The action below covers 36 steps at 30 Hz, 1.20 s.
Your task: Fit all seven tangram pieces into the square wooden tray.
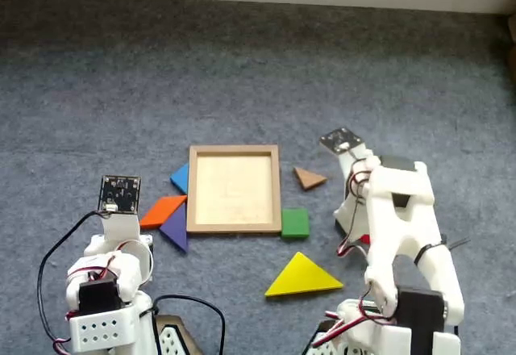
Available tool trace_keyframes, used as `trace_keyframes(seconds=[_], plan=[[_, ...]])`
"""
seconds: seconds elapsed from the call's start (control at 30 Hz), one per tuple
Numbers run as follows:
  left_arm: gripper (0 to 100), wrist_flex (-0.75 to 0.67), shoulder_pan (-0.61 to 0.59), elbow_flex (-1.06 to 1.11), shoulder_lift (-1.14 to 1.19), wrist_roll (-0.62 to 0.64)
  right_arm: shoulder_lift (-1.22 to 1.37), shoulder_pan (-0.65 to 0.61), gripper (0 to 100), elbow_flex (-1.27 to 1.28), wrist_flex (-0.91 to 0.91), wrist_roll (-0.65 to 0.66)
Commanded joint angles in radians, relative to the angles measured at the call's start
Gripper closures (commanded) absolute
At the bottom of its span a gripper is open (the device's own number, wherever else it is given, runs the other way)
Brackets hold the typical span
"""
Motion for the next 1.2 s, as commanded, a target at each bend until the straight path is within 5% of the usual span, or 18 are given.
trace_keyframes(seconds=[0.0,0.47,1.17], plan=[[99,0.005,-0.008,0.021,-0.047,-0.009,-0.094,-0.09,81.7,-0.045,0.024,-0.048],[99,0.005,-0.008,0.021,-0.047,-0.009,-0.059,-0.481,81.8,-0.278,0.016,-0.423],[99,0.005,-0.008,0.021,-0.047,-0.009,0.526,-0.611,81.8,-0.819,0.016,-0.925]])
